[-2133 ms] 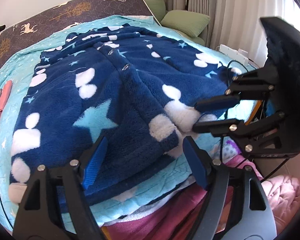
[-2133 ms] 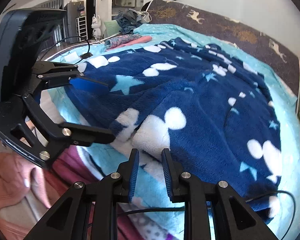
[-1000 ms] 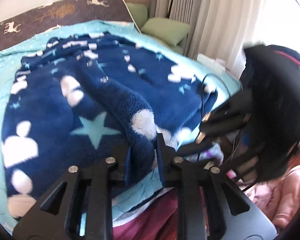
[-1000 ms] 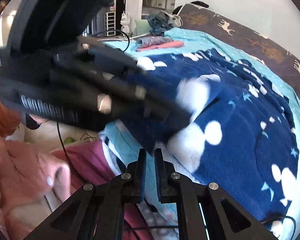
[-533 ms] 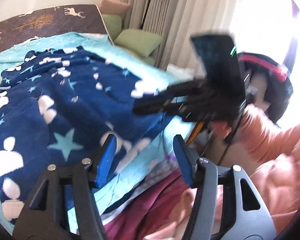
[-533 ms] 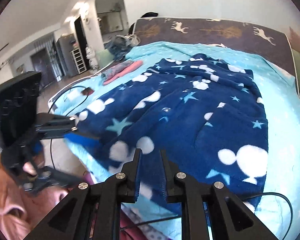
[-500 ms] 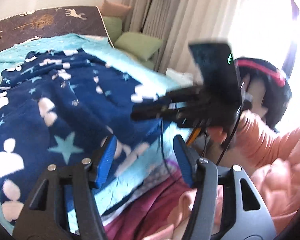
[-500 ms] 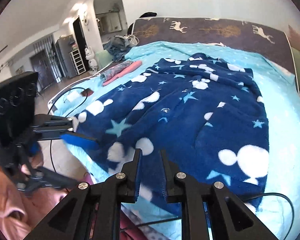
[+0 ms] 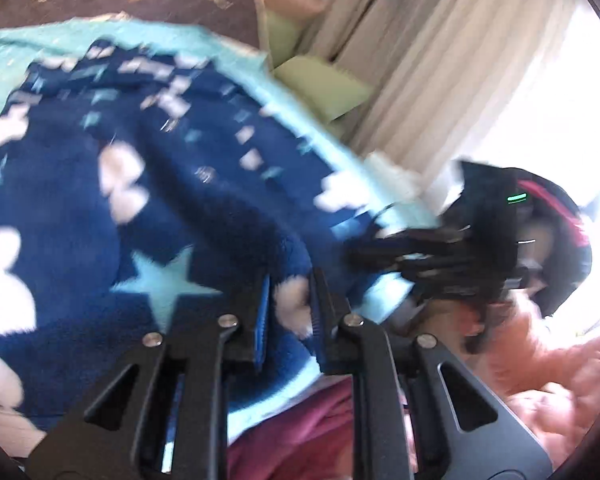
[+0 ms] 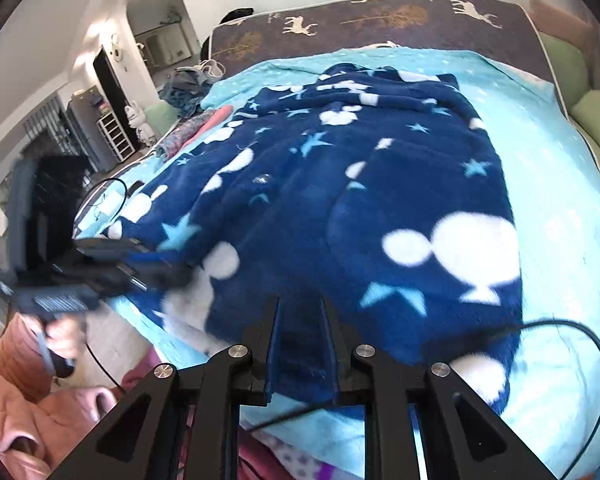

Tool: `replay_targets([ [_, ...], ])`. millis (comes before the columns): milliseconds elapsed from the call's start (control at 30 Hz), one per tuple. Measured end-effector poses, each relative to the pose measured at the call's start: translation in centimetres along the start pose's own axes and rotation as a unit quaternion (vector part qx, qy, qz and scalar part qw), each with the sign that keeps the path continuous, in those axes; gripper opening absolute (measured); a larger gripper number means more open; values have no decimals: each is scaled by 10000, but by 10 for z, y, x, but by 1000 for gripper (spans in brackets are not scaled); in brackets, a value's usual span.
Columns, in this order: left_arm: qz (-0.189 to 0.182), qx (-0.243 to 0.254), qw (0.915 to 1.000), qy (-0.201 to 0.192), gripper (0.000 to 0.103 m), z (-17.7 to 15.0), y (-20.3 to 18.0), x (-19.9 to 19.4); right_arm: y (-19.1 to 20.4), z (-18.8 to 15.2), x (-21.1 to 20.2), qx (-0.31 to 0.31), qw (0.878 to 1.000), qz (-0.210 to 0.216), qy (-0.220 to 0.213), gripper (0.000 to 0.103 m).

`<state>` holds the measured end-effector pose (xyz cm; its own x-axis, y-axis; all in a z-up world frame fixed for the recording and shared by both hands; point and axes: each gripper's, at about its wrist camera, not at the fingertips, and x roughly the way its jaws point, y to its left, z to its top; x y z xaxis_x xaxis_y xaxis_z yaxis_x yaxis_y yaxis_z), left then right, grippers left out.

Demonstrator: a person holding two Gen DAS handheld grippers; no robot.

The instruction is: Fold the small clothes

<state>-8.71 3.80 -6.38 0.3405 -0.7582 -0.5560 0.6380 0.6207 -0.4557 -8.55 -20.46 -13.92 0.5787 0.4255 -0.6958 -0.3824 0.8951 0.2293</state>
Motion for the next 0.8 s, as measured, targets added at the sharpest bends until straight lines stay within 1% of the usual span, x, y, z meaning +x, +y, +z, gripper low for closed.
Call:
replay_targets([
  [33, -145, 35, 9999, 2, 21, 2, -3, -2, -4, -1, -2, 58, 10000, -9, -19, 27],
  [67, -464, 15, 9989, 84, 21, 2, -5, -4, -6, -1, -4, 104, 9999, -8, -29, 27],
  [100, -596, -10, 9981, 137, 27, 2, -7, -3, -10, 0, -5, 171, 9998, -17, -31, 28],
  [133, -586, 4, 9981, 194, 44, 1, -10, -1, -14, 0, -6, 244, 9997, -43, -39, 29],
  [167, -392, 69, 9989, 233, 51, -1, -13, 2, -19, 0, -8, 329, 9994, -100, -61, 30],
  [200, -59, 219, 9994, 259, 55, -3, -17, 7, -24, 0, -10, 419, 9989, -174, -80, 31],
  [267, 220, 382, 9982, 394, 55, -9, -20, 16, -33, -1, -15, 569, 9978, -329, -91, 34],
  [300, 249, 355, 9981, 437, 55, -10, -19, 17, -38, -1, -18, 640, 9969, -458, -85, 37],
  [333, 277, 318, 9981, 445, 55, -11, -17, 16, -43, -3, -20, 715, 9955, -617, -68, 37],
  [400, 462, 283, 9980, 330, 55, -10, -12, 8, -57, -6, -28, 900, 9928, -789, -50, 37],
  [467, 789, 283, 9964, 146, 55, -7, -3, -2, -69, -10, -38, 1086, 9882, -1077, -55, 38],
  [500, 1036, 276, 9942, 11, 57, -5, 2, -10, -76, -13, -44, 1180, 9848, -1275, -46, 38],
  [533, 1232, 261, 9920, -82, 59, -3, 6, -16, -82, -15, -49, 1293, 9821, -1365, -52, 38],
  [567, 1508, 218, 9881, -193, 60, -2, 13, -24, -87, -16, -54, 1400, 9808, -1356, -85, 39],
  [600, 1681, 173, 9853, -250, 62, 0, 19, -28, -92, -18, -59, 1518, 9797, -1307, -123, 39],
  [633, 1858, 117, 9821, -299, 63, 0, 26, -31, -96, -18, -64, 1616, 9788, -1244, -178, 39],
  [667, 2098, 29, 9771, -345, 63, 1, 35, -37, -98, -17, -67, 1638, 9788, -1201, -259, 39],
  [700, 2259, -25, 9735, -357, 63, 1, 40, -38, -98, -15, -69, 1621, 9793, -1172, -319, 39],
  [767, 2686, -163, 9624, -372, 63, 1, 54, -44, -94, -6, -74, 1541, 9817, -1002, -495, 39],
  [800, 2842, -227, 9578, -369, 63, 1, 59, -45, -92, -1, -72, 1508, 9828, -920, -546, 39],
])
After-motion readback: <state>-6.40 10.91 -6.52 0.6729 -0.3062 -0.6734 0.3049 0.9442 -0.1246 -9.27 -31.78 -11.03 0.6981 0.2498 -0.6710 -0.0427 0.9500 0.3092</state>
